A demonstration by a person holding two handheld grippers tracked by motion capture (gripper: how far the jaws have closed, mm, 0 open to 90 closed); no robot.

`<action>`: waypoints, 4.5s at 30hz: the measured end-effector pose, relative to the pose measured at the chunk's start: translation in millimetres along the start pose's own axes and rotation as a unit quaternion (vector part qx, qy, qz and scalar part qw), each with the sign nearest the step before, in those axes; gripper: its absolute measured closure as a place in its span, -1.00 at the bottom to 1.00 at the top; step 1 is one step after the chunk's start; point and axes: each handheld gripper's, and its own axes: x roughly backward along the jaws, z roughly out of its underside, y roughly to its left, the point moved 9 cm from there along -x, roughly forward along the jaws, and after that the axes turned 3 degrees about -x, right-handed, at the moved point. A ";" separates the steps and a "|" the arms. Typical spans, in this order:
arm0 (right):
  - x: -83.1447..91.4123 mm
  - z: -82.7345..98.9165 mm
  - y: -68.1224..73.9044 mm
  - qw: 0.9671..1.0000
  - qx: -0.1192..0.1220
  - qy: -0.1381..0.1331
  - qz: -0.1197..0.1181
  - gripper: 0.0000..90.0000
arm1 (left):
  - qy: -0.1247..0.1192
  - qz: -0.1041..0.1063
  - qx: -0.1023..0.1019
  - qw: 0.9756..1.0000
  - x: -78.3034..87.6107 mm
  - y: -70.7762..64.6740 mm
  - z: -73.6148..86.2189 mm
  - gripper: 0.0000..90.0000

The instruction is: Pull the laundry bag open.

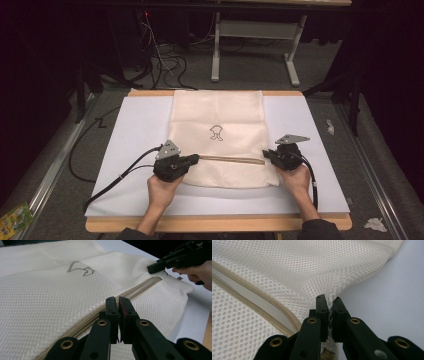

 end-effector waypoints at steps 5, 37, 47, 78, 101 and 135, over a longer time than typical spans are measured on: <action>3.0 -0.2 -3.4 1.000 -0.003 -0.005 0.002 0.95 | -0.004 -0.004 0.000 1.000 5.1 3.1 -1.2 0.94; 6.5 -3.8 -0.9 1.000 -0.009 -0.014 0.004 0.95 | 0.001 -0.032 0.005 0.999 23.3 27.3 0.6 0.94; 5.6 -4.2 -2.4 1.000 -0.007 -0.015 0.001 0.95 | -0.003 -0.038 0.017 0.999 30.8 34.9 2.2 0.94; 12.4 -5.7 -6.4 1.000 -0.005 -0.015 0.013 0.95 | -0.015 -0.067 0.036 0.997 54.1 59.0 7.0 0.94; 24.6 -9.1 -10.2 1.000 0.000 -0.016 0.018 0.95 | -0.008 -0.081 0.047 0.996 64.8 73.0 11.7 0.94; 32.1 -6.8 -15.7 0.999 0.010 -0.016 0.033 0.97 | 0.021 -0.095 0.057 0.994 68.8 84.6 37.7 0.94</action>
